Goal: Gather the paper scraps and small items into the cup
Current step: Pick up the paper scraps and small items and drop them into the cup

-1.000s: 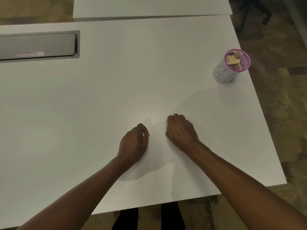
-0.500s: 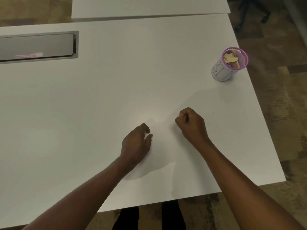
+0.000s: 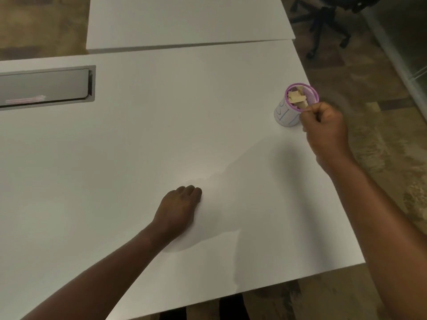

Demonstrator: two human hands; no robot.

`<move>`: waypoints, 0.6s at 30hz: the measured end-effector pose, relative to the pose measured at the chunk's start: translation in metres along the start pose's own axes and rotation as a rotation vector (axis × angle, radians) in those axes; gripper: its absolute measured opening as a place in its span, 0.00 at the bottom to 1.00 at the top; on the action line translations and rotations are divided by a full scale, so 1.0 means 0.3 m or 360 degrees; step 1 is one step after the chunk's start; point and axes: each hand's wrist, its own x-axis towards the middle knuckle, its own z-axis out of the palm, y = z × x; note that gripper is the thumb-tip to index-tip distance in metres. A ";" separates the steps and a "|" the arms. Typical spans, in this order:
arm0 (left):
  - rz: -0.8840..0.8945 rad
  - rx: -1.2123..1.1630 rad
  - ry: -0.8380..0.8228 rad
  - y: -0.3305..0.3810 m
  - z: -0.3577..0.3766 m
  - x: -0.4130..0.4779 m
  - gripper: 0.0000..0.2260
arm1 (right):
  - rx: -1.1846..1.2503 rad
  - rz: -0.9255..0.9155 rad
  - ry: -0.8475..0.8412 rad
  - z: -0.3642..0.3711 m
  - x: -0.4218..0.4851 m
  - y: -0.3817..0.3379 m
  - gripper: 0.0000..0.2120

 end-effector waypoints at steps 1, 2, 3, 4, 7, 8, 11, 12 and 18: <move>0.0083 0.0054 -0.0019 -0.005 -0.002 0.009 0.12 | -0.0028 -0.0016 0.0012 -0.013 0.038 -0.005 0.06; 0.0161 0.0107 -0.0031 -0.010 -0.002 0.017 0.14 | -0.0072 -0.0030 0.0020 -0.024 0.077 -0.008 0.08; 0.0236 0.0159 -0.0043 -0.017 -0.001 0.026 0.14 | -0.0120 -0.0043 0.0027 -0.033 0.115 -0.009 0.09; 0.0302 0.0211 -0.0056 -0.026 0.000 0.034 0.15 | -0.0176 -0.0050 0.0032 -0.037 0.150 -0.009 0.09; 0.0463 0.0303 -0.0093 -0.048 0.000 0.048 0.13 | -0.0416 -0.0056 0.0000 -0.035 0.237 -0.002 0.08; 0.0503 0.0322 -0.0088 -0.055 0.001 0.050 0.11 | -0.0508 -0.0062 -0.0026 -0.030 0.259 0.004 0.07; 0.0561 0.0370 -0.0111 -0.060 -0.006 0.054 0.07 | -0.0734 -0.0099 -0.0129 -0.004 0.299 0.018 0.07; 0.0578 0.0375 -0.0122 -0.062 -0.004 0.058 0.06 | -0.0817 -0.0118 -0.0154 0.006 0.305 0.022 0.08; 0.0437 0.0131 -0.0283 -0.072 -0.012 0.103 0.05 | -0.1124 -0.0217 -0.0220 0.033 0.317 0.031 0.07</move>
